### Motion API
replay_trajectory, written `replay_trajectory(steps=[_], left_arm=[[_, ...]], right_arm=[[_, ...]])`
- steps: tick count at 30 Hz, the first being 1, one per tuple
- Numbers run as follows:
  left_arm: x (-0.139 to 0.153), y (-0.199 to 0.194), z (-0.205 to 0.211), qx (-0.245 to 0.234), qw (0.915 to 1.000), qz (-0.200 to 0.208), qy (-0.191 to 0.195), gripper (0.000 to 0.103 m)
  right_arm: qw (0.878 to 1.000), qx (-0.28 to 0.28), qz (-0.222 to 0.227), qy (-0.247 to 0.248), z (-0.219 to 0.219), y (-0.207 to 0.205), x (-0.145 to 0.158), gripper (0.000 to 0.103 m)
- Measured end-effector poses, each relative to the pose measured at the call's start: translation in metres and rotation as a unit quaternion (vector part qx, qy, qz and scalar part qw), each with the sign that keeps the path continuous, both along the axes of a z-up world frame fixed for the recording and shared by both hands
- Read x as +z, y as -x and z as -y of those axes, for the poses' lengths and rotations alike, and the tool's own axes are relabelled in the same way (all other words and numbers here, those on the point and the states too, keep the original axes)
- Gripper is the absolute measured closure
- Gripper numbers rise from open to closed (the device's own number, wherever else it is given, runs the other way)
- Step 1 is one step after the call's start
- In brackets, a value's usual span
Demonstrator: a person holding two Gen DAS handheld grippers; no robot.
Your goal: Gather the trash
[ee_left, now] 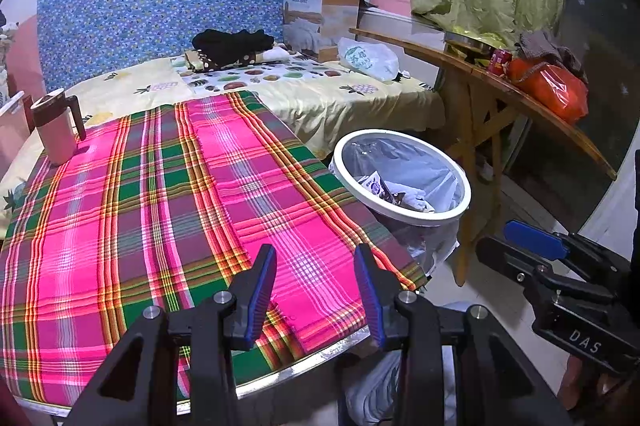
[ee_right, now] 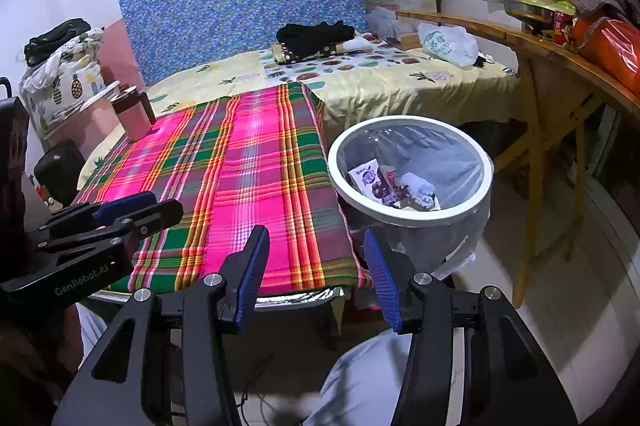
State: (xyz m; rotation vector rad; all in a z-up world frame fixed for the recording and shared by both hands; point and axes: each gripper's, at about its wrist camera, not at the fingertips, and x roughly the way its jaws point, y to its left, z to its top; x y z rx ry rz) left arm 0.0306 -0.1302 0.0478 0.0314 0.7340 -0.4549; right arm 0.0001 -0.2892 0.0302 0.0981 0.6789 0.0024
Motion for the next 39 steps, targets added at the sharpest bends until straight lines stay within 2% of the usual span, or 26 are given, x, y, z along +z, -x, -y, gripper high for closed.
replay_trajectory(steps=[39], left_arm=[[-0.0006,0.0015,-0.0004,0.003,1.0000,-0.001,-0.007,0.063]], right_arm=[[1.000,0.006,-0.003,0.005,-0.0027,-0.0007,0.0002,0.052]])
